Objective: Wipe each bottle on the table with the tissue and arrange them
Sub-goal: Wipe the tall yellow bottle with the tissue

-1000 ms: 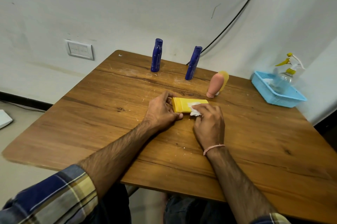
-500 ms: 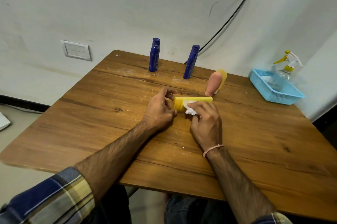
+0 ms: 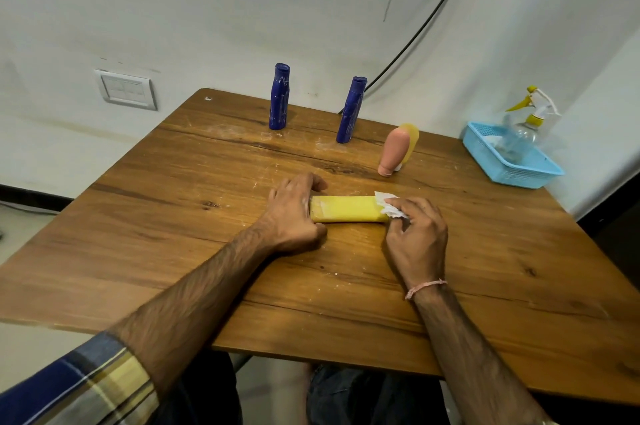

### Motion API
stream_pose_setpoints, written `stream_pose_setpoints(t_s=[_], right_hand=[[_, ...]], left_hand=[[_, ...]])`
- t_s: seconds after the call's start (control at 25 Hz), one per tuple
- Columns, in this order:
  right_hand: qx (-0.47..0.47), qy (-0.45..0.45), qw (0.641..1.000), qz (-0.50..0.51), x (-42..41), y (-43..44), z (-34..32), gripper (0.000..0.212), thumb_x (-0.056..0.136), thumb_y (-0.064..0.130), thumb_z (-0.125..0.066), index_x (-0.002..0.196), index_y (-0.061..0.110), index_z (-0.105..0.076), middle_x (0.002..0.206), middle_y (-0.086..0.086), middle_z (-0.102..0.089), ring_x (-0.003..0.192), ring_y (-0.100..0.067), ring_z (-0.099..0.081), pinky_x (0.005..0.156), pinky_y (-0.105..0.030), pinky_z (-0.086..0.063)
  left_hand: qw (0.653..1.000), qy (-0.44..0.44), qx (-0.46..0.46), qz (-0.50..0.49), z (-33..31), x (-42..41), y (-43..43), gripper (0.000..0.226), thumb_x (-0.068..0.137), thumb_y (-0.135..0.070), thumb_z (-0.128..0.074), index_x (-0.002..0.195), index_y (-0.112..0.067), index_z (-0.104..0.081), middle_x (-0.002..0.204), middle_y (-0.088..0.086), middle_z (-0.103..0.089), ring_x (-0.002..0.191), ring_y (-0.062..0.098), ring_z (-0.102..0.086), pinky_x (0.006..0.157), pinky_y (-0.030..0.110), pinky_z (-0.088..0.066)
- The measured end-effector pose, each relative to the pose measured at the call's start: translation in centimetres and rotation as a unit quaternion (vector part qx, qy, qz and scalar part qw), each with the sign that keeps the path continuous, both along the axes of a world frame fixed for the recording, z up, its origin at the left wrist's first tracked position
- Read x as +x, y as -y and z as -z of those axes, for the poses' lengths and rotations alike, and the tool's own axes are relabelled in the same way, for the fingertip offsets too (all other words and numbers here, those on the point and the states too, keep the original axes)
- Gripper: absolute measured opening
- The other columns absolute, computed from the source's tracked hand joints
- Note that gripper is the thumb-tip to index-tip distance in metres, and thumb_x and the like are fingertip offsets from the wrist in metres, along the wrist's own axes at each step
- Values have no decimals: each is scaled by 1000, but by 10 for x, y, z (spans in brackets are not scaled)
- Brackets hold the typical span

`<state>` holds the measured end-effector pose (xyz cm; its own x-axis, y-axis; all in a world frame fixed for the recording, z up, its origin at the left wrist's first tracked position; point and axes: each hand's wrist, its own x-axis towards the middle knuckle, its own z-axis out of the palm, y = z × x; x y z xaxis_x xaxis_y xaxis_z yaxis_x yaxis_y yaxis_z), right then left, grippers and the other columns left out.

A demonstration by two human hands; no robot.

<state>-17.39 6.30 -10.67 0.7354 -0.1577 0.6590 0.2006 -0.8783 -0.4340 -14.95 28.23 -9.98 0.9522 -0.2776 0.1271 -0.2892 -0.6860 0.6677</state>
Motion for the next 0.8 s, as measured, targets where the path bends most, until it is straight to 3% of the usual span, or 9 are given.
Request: stream_pose_setpoints(t_s=[0.12, 0.28, 0.48, 0.52, 0.64, 0.68, 0.8], right_hand=[[-60, -14, 997, -36, -3, -3, 3, 38, 75, -8, -59, 102, 12, -76, 98, -4, -67, 95, -21, -57, 82, -29, -50], [-82, -64, 995, 2, -3, -9, 3, 36, 77, -4, -58, 102, 15, -75, 102, -1, -66, 98, -21, -54, 82, -38, -51], [-175, -53, 962, -204, -13, -57, 9, 40, 75, -4, -60, 106, 17, -72, 104, 4, -64, 97, -16, -50, 85, -26, -46], [-169, -51, 965, -195, -10, -57, 8, 41, 74, -5, -59, 106, 16, -73, 103, 3, -64, 97, -17, -50, 84, -26, -46], [-97, -72, 992, -49, -1, -46, 1, 41, 75, -5, -57, 105, 18, -74, 104, 2, -67, 94, -19, -50, 81, -36, -51], [-103, -71, 991, -49, -1, -47, 1, 41, 76, -5, -57, 106, 19, -74, 105, 3, -67, 94, -19, -50, 81, -37, -51], [-177, -54, 967, -172, -6, -55, 6, 44, 75, -5, -60, 109, 20, -72, 108, 6, -66, 96, -17, -50, 83, -29, -46]], left_hand=[[996, 9, 85, -8, 5, 2, -5, 89, 70, -57, -68, 147, -22, -42, 147, 3, -46, 133, 20, -37, 111, 41, -31], [995, 7, 98, -25, 8, 8, -5, 71, 81, -52, -77, 142, -27, -51, 146, 1, -51, 135, 20, -38, 113, 44, -29], [999, 24, 28, -31, 6, 4, -5, 63, 79, -43, -81, 135, -24, -61, 127, -1, -61, 123, 18, -50, 111, 47, -41], [999, 27, 17, -30, 5, 3, -5, 65, 78, -43, -82, 136, -24, -60, 125, -2, -61, 121, 18, -52, 109, 47, -43], [999, 13, -10, -36, 3, -1, -5, 81, 73, -43, -87, 141, -29, -47, 110, -13, -55, 119, 17, -52, 107, 49, -45], [999, 12, -20, -36, 3, -1, -5, 84, 71, -41, -88, 142, -30, -44, 103, -17, -51, 117, 17, -52, 106, 50, -45], [998, 30, -57, -24, 7, 0, -4, 85, 71, -34, -89, 141, -28, -42, 94, -18, -52, 104, 16, -56, 101, 51, -48]])
